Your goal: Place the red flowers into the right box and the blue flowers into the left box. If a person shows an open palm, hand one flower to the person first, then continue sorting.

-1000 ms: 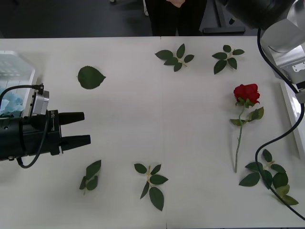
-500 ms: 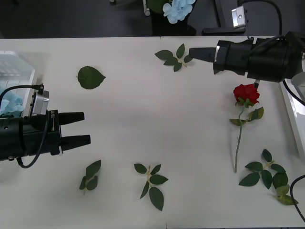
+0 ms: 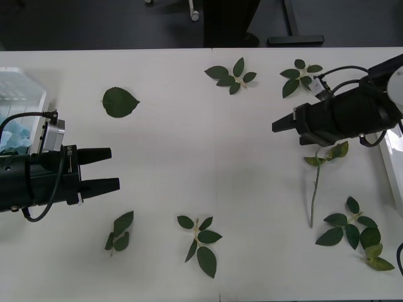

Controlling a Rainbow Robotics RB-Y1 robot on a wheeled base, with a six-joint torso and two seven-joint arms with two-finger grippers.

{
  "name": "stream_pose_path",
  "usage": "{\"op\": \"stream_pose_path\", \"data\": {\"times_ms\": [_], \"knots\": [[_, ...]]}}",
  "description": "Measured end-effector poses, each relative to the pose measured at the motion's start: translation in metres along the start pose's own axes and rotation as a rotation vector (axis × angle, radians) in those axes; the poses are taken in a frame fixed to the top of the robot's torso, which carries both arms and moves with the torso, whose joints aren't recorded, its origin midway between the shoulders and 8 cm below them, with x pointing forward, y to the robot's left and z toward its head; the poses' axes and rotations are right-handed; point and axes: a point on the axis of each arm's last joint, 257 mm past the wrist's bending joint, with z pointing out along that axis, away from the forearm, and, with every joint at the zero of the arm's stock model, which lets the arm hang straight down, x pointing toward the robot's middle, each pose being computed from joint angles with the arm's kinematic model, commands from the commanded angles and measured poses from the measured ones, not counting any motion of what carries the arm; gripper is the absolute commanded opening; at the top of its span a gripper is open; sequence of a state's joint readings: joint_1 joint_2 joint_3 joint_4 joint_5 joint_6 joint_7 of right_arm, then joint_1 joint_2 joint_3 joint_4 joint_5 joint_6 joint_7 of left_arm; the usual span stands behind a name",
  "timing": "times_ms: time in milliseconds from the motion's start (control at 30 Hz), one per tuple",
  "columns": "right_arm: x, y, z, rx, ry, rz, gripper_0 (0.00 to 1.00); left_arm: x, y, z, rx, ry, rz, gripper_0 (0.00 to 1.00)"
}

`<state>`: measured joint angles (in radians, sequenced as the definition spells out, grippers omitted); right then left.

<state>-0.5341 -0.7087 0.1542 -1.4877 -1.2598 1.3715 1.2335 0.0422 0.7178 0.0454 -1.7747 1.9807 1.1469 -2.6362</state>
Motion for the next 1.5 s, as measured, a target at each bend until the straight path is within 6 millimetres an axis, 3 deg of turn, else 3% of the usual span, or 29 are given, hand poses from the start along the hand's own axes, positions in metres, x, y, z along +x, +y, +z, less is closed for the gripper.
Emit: {"op": "stream_pose_path", "data": {"times_ms": [133,233,367,633,867,1100,1133,1200,1233,1267,1333,1500], "knots": [[0.0,-0.037,0.001,0.149,-0.019,0.165,1.0,0.0,0.0,0.0,0.0,0.0,0.0,1.0],[-0.004,-0.065,0.001,0.264,-0.049,0.143,1.0,0.0,0.0,0.0,0.0,0.0,0.0,1.0],[-0.008,-0.086,0.0,0.357,-0.081,0.151,1.0,0.0,0.0,0.0,0.0,0.0,0.0,1.0],[-0.016,-0.117,-0.003,0.489,-0.148,0.159,1.0,0.0,0.0,0.0,0.0,0.0,0.0,1.0],[-0.005,-0.138,0.006,0.558,-0.162,0.149,1.0,0.0,0.0,0.0,0.0,0.0,0.0,1.0],[0.011,-0.142,0.026,0.563,-0.145,0.154,1.0,0.0,0.0,0.0,0.0,0.0,0.0,1.0],[0.012,-0.143,0.028,0.563,-0.145,0.156,0.97,0.0,0.0,0.0,0.0,0.0,0.0,1.0],[0.013,-0.145,0.032,0.562,-0.145,0.162,0.69,0.0,0.0,0.0,0.0,0.0,0.0,1.0],[0.013,-0.146,0.033,0.563,-0.145,0.164,0.4,0.0,0.0,0.0,0.0,0.0,0.0,1.0],[0.014,-0.146,0.034,0.564,-0.145,0.166,0.32,0.0,0.0,0.0,0.0,0.0,0.0,1.0],[0.014,-0.146,0.035,0.566,-0.145,0.165,0.03,0.0,0.0,0.0,0.0,0.0,0.0,1.0],[0.013,-0.148,0.034,0.576,-0.149,0.16,0.0,0.0,0.0,0.0,0.0,0.0,0.0,1.0]]}}
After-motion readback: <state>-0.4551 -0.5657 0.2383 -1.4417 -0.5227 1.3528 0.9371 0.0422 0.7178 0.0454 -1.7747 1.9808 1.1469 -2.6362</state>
